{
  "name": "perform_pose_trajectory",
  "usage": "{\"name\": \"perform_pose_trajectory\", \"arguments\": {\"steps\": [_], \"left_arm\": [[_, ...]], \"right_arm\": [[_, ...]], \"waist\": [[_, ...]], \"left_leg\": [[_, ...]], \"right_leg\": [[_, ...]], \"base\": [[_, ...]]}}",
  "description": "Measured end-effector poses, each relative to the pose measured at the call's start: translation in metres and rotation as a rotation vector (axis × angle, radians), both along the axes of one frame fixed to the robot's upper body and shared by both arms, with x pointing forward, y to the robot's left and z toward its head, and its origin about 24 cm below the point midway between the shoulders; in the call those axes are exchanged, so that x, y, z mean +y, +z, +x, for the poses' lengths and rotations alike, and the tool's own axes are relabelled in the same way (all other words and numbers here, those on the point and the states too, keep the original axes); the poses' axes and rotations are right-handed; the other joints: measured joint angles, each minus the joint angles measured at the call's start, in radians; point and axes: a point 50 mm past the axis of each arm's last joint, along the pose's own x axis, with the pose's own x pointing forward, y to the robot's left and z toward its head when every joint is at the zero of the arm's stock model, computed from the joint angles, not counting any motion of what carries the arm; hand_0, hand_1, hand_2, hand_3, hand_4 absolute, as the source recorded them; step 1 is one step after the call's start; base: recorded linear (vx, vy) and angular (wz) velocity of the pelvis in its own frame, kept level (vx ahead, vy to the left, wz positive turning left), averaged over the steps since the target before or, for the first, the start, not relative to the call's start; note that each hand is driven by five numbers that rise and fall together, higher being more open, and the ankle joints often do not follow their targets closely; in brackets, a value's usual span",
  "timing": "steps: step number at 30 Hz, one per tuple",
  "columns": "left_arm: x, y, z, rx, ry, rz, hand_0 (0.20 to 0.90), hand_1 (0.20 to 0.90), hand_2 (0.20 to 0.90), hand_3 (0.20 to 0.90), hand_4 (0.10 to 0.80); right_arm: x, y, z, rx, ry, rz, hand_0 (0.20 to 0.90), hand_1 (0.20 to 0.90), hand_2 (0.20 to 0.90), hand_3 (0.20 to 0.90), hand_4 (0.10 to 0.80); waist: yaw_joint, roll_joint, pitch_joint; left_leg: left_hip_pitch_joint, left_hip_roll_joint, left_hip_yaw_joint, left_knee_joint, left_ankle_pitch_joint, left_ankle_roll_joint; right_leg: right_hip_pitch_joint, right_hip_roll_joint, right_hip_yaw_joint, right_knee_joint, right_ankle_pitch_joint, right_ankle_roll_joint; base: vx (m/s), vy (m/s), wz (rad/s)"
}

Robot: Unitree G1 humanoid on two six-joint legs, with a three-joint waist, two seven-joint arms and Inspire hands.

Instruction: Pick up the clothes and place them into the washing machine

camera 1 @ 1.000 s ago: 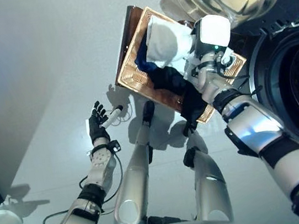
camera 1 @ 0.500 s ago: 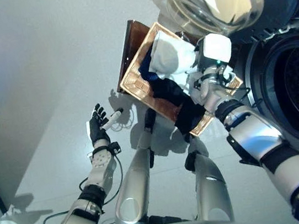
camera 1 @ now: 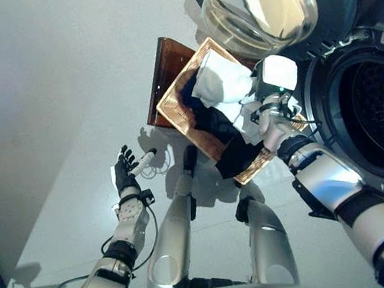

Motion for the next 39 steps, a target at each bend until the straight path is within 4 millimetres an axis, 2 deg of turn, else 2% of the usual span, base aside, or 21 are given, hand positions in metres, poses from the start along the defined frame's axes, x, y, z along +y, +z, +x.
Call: {"name": "perform_pose_trajectory", "arguments": {"steps": [5, 9, 17, 21, 25, 34, 39], "left_arm": [[0.001, -0.007, -0.005, 0.039, 0.004, 0.003, 0.900, 0.900, 0.900, 0.900, 0.800], [0.000, -0.007, -0.005, 0.041, 0.003, 0.003, 0.900, 0.900, 0.900, 0.900, 0.800], [0.001, -0.015, -0.009, 0.080, -0.003, 0.038, 0.900, 0.900, 0.900, 0.900, 0.800], [0.005, -0.020, -0.012, 0.110, 0.006, 0.051, 0.900, 0.900, 0.900, 0.900, 0.800], [0.007, -0.023, -0.014, 0.123, 0.013, 0.056, 0.900, 0.900, 0.900, 0.900, 0.800], [0.007, -0.022, -0.014, 0.122, 0.011, 0.056, 0.900, 0.900, 0.900, 0.900, 0.800], [0.007, -0.023, -0.014, 0.124, 0.010, 0.057, 0.900, 0.900, 0.900, 0.900, 0.800]], "right_arm": [[0.005, -0.005, 0.000, 0.029, 0.021, -0.003, 0.200, 0.200, 0.200, 0.200, 0.300], [0.012, -0.001, 0.001, 0.009, 0.058, -0.030, 0.200, 0.200, 0.200, 0.200, 0.300], [0.026, 0.009, 0.003, -0.027, 0.134, -0.172, 0.200, 0.200, 0.200, 0.200, 0.300], [0.034, 0.012, 0.004, -0.040, 0.178, -0.249, 0.200, 0.200, 0.200, 0.200, 0.300], [0.037, 0.012, 0.004, -0.039, 0.199, -0.308, 0.200, 0.200, 0.200, 0.200, 0.300], [0.045, 0.021, 0.007, -0.047, 0.229, -0.443, 0.200, 0.200, 0.200, 0.200, 0.300], [0.047, 0.024, 0.008, -0.038, 0.239, -0.462, 0.200, 0.200, 0.200, 0.200, 0.300]], "waist": [[-0.012, -0.005, 0.000], [-0.021, -0.008, 0.000], [-0.025, -0.014, -0.001], [-0.024, -0.030, -0.001], [-0.023, -0.042, -0.002], [-0.023, -0.045, -0.003], [-0.022, -0.045, -0.003]], "left_leg": [[0.033, 0.000, -0.002, -0.002, -0.005, 0.014], [0.032, 0.000, 0.002, -0.002, -0.005, 0.015], [0.033, 0.000, 0.005, -0.002, -0.007, 0.019], [0.034, 0.000, 0.007, 0.004, -0.010, 0.023], [0.038, 0.000, 0.007, 0.008, -0.011, 0.025], [0.048, 0.000, 0.014, 0.009, -0.012, 0.026], [0.048, 0.000, 0.014, 0.008, -0.015, 0.029]], "right_leg": [[0.034, 0.000, -0.001, -0.002, -0.003, 0.003], [0.034, -0.001, 0.000, -0.002, -0.004, 0.004], [0.034, 0.000, 0.000, -0.002, -0.005, 0.005], [0.036, 0.000, 0.002, -0.002, -0.005, 0.005], [0.043, 0.000, 0.002, -0.002, -0.005, 0.005], [0.050, -0.001, 0.007, -0.002, -0.009, 0.011], [0.050, 0.000, 0.007, -0.002, -0.006, 0.007]], "base": [[0.008, -0.004, 0.00], [0.020, -0.007, 0.01], [0.004, -0.002, 0.00], [0.000, 0.000, 0.00], [0.000, 0.000, 0.00], [0.004, -0.001, -0.02], [0.000, 0.000, 0.00]]}}
